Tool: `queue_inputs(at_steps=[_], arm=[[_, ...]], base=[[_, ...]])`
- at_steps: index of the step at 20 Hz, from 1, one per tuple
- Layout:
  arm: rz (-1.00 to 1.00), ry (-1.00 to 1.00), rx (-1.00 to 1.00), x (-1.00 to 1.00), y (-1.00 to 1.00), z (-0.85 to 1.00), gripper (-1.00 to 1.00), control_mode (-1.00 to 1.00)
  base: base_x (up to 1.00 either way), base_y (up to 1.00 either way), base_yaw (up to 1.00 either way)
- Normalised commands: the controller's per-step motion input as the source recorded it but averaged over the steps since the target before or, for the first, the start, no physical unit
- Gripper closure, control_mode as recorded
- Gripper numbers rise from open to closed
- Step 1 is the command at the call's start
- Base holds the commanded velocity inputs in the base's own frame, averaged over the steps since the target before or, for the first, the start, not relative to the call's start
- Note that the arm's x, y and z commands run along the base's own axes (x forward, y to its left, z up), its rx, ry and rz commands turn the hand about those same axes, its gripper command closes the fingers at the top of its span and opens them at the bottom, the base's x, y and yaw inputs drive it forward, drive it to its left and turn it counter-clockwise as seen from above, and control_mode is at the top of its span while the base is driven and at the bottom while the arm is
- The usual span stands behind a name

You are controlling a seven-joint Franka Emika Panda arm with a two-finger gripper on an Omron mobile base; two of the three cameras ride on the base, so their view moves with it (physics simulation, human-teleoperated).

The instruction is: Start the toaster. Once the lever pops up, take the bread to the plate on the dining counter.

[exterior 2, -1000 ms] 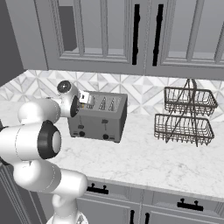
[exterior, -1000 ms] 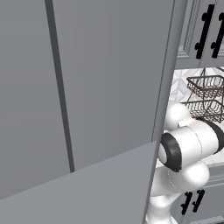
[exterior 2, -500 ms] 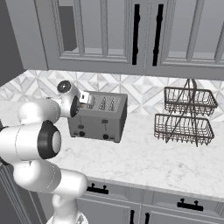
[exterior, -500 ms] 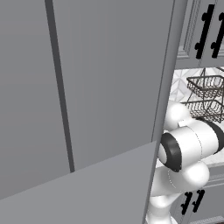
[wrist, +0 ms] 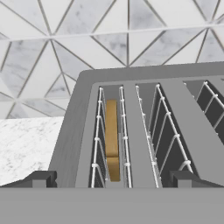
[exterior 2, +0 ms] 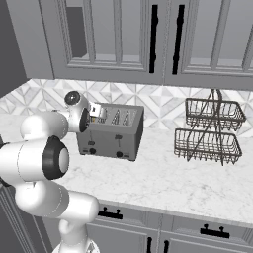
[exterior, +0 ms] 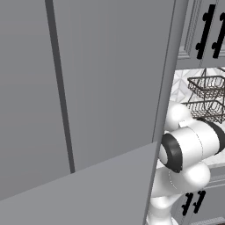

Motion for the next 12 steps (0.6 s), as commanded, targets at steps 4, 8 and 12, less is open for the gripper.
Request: queue_inputs(at_steps=[4,8,12], arm=[[0.00,0.00,0.00,0.00,0.00,0.00,-1.00,-1.00],[0.00,0.00,0.00,0.00,0.00,0.00,-1.00,-1.00],[0.00,0.00,0.00,0.00,0.00,0.00,-1.00,-1.00]], base=[[0.00,0.00,0.00],[0.00,0.00,0.00],[0.00,0.00,0.00]])
